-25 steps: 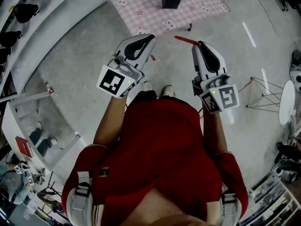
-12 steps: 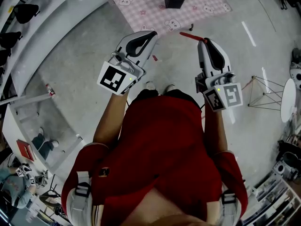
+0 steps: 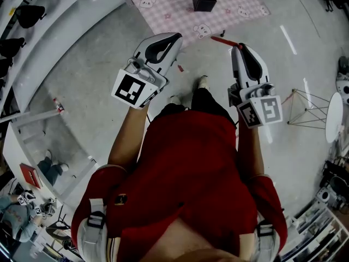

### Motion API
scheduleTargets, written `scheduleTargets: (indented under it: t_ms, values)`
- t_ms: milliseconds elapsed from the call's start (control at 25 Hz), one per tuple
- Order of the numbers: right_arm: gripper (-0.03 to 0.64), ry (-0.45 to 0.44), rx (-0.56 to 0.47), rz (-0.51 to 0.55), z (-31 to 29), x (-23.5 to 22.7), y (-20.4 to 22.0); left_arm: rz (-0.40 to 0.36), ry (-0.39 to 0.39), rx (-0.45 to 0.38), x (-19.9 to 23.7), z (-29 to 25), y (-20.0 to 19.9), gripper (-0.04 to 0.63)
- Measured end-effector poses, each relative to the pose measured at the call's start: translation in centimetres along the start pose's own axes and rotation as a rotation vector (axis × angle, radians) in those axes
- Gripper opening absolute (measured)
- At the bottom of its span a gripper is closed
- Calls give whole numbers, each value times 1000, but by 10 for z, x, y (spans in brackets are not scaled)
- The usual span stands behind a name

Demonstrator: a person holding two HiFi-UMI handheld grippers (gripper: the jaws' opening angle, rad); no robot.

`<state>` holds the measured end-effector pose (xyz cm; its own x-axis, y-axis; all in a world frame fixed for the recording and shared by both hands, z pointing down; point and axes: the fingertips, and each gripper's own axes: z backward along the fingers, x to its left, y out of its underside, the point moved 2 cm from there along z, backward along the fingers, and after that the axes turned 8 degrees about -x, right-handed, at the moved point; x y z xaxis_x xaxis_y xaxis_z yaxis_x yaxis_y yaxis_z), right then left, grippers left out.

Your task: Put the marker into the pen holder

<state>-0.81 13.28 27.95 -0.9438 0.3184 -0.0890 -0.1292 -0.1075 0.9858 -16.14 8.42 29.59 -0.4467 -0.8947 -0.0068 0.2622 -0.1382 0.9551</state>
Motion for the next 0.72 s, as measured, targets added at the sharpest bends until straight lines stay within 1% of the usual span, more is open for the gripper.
scheduleTargets:
  t_ms: [360,600,720]
  values:
    - [44,-20,-17,1,-24,-28,3,-30,-28,6,20,-19,8,6]
    - [44,-61,-38,-41,-50,-56,2,-52,-69,21,39,-44,14,6]
    - [44,-79,-33,-42,-62,-74,4,-59,-88,28,47,-59,20,6]
